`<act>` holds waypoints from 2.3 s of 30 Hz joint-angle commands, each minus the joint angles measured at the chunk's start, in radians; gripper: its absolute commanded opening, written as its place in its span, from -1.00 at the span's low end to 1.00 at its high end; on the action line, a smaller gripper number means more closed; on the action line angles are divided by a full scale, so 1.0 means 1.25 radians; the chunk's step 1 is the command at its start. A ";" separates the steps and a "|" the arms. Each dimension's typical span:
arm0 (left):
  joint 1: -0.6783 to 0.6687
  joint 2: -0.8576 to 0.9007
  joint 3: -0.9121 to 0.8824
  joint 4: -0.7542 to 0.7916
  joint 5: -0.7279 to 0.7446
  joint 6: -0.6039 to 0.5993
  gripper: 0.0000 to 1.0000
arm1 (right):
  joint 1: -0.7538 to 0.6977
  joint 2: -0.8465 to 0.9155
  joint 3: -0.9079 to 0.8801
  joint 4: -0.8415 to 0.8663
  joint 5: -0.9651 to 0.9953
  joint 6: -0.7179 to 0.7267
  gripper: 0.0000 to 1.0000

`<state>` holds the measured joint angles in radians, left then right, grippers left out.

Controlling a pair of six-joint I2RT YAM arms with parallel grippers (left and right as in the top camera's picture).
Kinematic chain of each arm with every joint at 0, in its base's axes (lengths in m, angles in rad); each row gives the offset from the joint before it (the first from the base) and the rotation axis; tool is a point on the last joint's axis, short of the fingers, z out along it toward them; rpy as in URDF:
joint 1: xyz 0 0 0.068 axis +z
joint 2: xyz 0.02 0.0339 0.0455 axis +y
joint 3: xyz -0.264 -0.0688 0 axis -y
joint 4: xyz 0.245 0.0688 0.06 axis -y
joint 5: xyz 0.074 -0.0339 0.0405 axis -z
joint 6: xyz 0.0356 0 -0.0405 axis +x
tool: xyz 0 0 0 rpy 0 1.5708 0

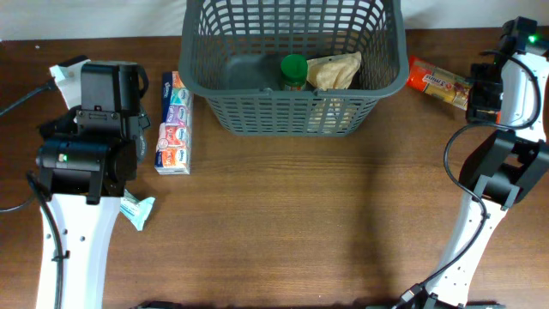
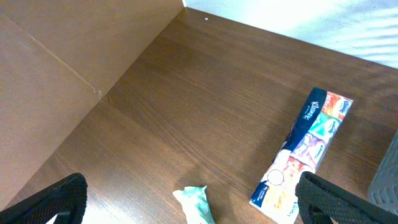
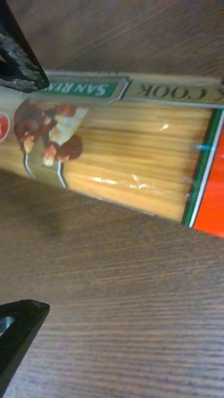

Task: Pack container
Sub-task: 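Lower the right gripper onto the spaghetti packet and grasp it, then lift the spaghetti packet with the right gripper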

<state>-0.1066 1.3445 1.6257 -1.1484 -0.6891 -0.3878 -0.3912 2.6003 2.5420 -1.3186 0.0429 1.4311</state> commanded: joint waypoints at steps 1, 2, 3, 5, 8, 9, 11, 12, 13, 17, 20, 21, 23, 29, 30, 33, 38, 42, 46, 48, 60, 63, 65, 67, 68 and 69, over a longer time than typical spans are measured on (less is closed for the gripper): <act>0.004 -0.008 0.010 -0.001 -0.011 0.000 0.99 | -0.009 0.008 0.000 0.016 -0.002 0.021 0.97; 0.004 -0.008 0.010 -0.001 -0.011 0.000 0.99 | -0.011 0.008 0.000 0.026 -0.002 0.021 0.97; 0.004 -0.008 0.010 -0.001 -0.011 0.000 0.99 | -0.012 0.009 0.000 0.029 -0.002 0.021 0.97; 0.004 -0.008 0.010 -0.001 -0.011 0.000 0.99 | -0.013 0.012 0.000 0.039 -0.002 0.021 0.97; 0.004 -0.008 0.010 -0.001 -0.011 0.000 0.98 | -0.014 0.021 0.000 0.054 -0.008 0.021 0.97; 0.004 -0.008 0.010 -0.001 -0.011 0.000 0.99 | -0.013 0.027 0.000 0.058 -0.008 0.021 0.97; 0.004 -0.008 0.010 -0.001 -0.011 0.000 0.98 | -0.013 0.034 0.000 0.063 -0.013 0.021 0.97; 0.004 -0.008 0.010 -0.001 -0.011 0.000 0.99 | -0.013 0.040 0.000 0.064 -0.013 0.025 0.97; 0.004 -0.008 0.010 -0.001 -0.011 0.000 0.99 | -0.014 0.045 0.000 0.065 -0.014 0.030 0.98; 0.004 -0.008 0.010 -0.001 -0.011 0.000 0.99 | -0.014 0.056 0.000 0.062 -0.013 0.039 0.97; 0.004 -0.008 0.010 -0.001 -0.011 0.000 0.99 | -0.015 0.059 0.000 0.045 -0.004 0.069 0.97; 0.004 -0.008 0.010 -0.001 -0.011 0.000 0.99 | -0.016 0.059 0.000 0.037 0.001 0.080 0.97; 0.004 -0.008 0.010 -0.001 -0.011 0.000 0.99 | -0.019 0.059 0.000 0.034 0.002 0.083 0.97; 0.004 -0.008 0.010 -0.001 -0.011 0.000 0.99 | -0.037 0.059 0.000 0.010 0.005 0.086 0.97; 0.004 -0.008 0.010 -0.001 -0.011 0.000 0.99 | -0.039 0.059 0.000 0.000 0.009 0.094 0.97; 0.004 -0.008 0.010 -0.001 -0.011 0.000 0.99 | -0.048 0.059 0.000 -0.010 0.017 0.096 0.98; 0.004 -0.008 0.010 -0.001 -0.011 0.000 0.99 | -0.054 0.059 0.000 0.030 0.013 0.045 0.98; 0.004 -0.008 0.010 -0.001 -0.011 0.000 0.99 | -0.053 0.059 0.000 0.095 -0.014 -0.023 0.98; 0.004 -0.008 0.010 -0.001 -0.011 0.000 0.99 | -0.052 0.059 0.000 0.124 -0.032 -0.023 0.98; 0.004 -0.008 0.010 -0.001 -0.011 0.000 0.99 | -0.051 0.059 0.000 0.141 -0.039 -0.023 0.97; 0.004 -0.008 0.010 -0.001 -0.011 0.000 0.99 | -0.031 0.072 0.000 0.180 -0.044 0.018 0.98; 0.004 -0.008 0.010 -0.001 -0.011 0.000 0.99 | -0.028 0.092 0.000 0.168 -0.049 0.031 0.97; 0.004 -0.008 0.010 -0.001 -0.011 0.000 0.99 | -0.027 0.105 0.000 0.159 -0.057 0.035 0.98; 0.004 -0.008 0.010 -0.001 -0.011 0.000 0.98 | -0.027 0.117 -0.001 0.155 -0.068 0.035 0.97; 0.004 -0.008 0.010 -0.001 -0.011 0.000 0.99 | -0.027 0.122 -0.001 0.152 -0.070 0.035 0.97; 0.004 -0.008 0.010 -0.001 -0.011 0.000 0.99 | -0.027 0.126 -0.001 0.148 -0.071 0.035 0.98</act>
<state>-0.1066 1.3445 1.6257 -1.1488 -0.6891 -0.3878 -0.4313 2.6987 2.5511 -1.1202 -0.0277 1.4624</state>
